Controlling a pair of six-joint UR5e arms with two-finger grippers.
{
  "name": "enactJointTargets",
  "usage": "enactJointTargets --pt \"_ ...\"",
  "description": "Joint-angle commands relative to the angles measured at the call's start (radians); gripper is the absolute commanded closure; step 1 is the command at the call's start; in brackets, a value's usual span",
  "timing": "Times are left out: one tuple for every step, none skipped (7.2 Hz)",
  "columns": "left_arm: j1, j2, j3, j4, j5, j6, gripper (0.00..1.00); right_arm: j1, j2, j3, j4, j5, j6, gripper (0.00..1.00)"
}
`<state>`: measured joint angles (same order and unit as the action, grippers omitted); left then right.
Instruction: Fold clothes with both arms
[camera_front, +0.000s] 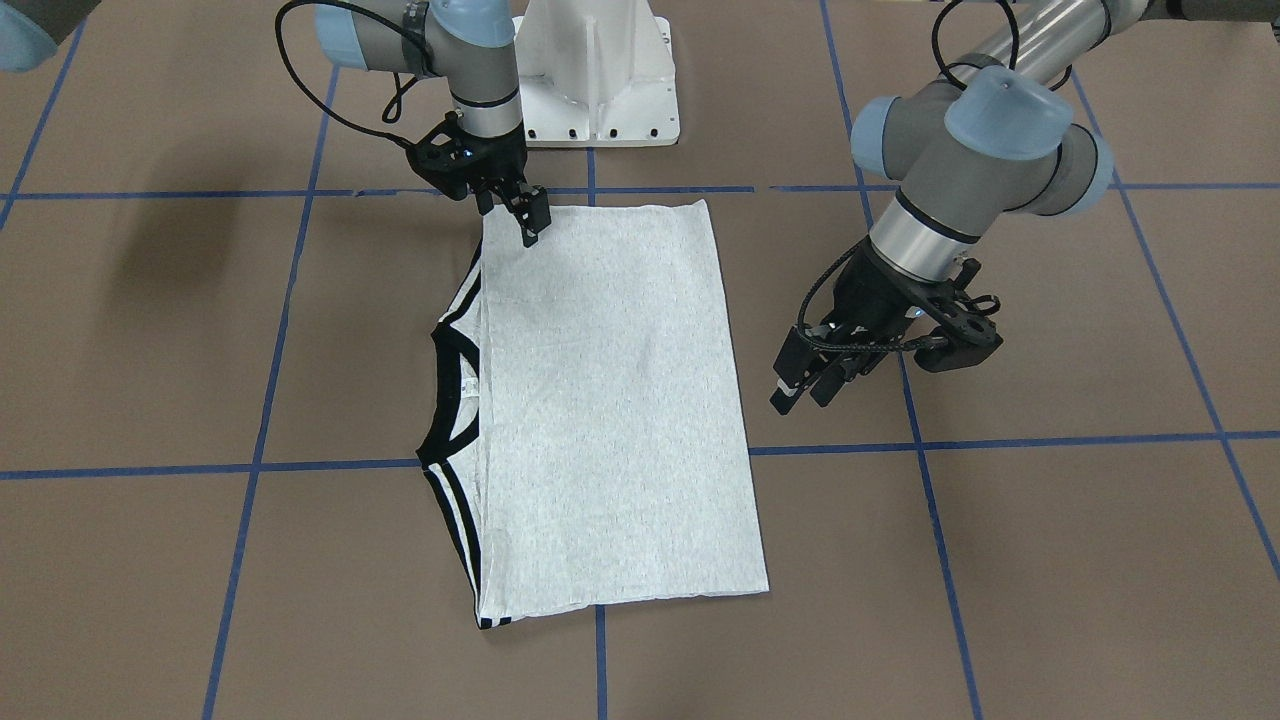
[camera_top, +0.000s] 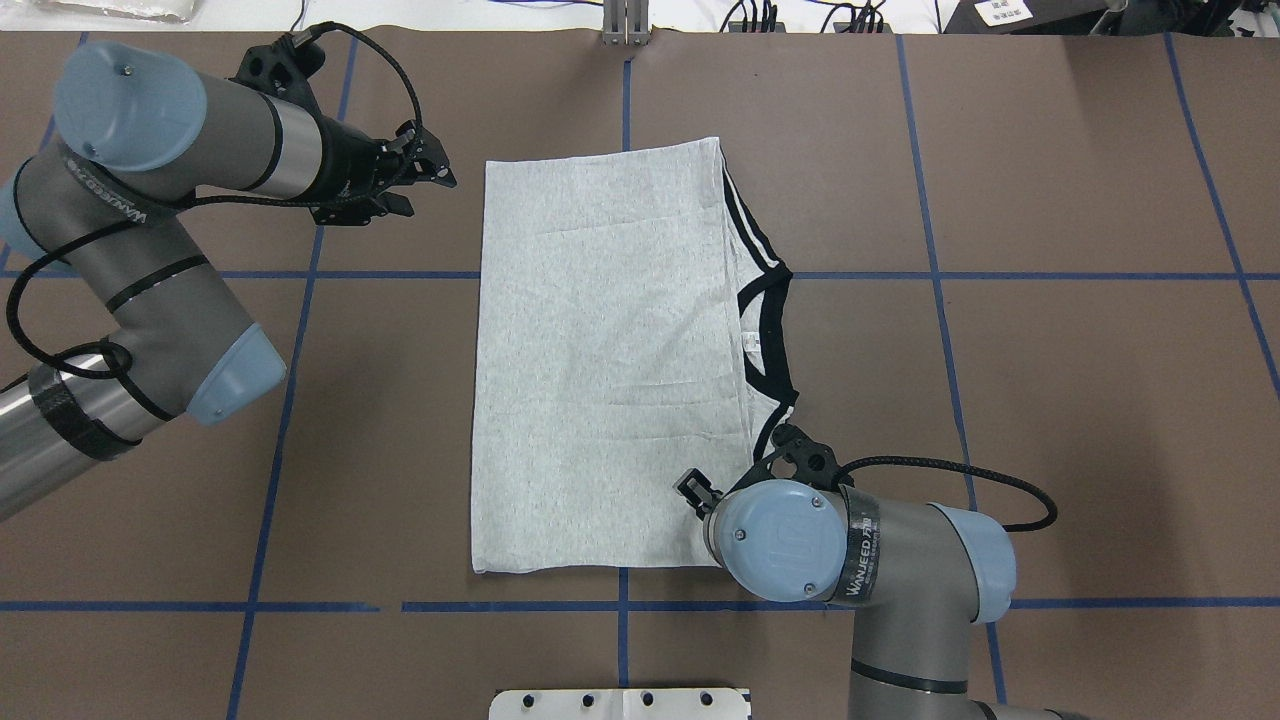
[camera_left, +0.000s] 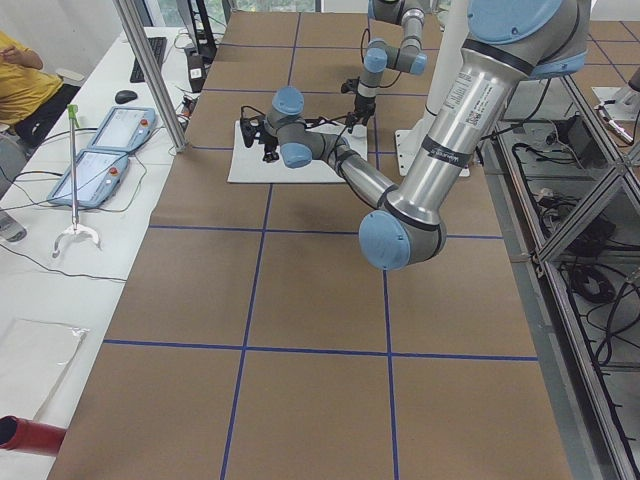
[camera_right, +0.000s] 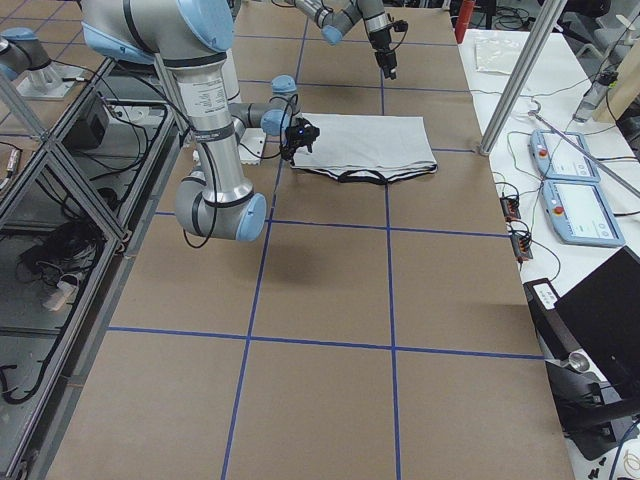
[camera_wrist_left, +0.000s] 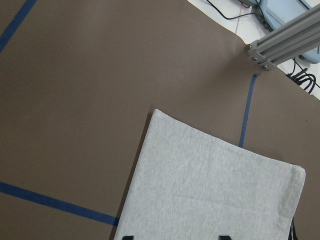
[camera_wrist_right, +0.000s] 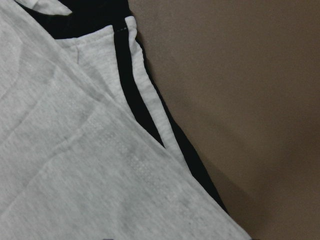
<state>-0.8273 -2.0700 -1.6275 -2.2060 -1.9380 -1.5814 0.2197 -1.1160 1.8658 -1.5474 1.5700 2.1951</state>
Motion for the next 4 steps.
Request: enactJointTargets --pt "-0.001 -0.001 0.000 0.000 0.001 0.001 0.36 -0.002 0.002 -0.007 0.003 0.002 0.000 0.11" --pt "-0.001 -0.001 0.000 0.000 0.001 0.000 0.35 -0.002 0.002 -0.005 0.001 0.002 0.002 0.26" --pt "-0.001 -0.001 -0.002 0.000 0.001 0.001 0.36 -0.003 0.001 -0.007 0.001 0.002 0.002 0.40" --pt "-0.001 -0.001 -0.002 0.000 0.001 0.000 0.36 -0.003 0.001 -0.007 0.001 0.002 0.002 0.47"
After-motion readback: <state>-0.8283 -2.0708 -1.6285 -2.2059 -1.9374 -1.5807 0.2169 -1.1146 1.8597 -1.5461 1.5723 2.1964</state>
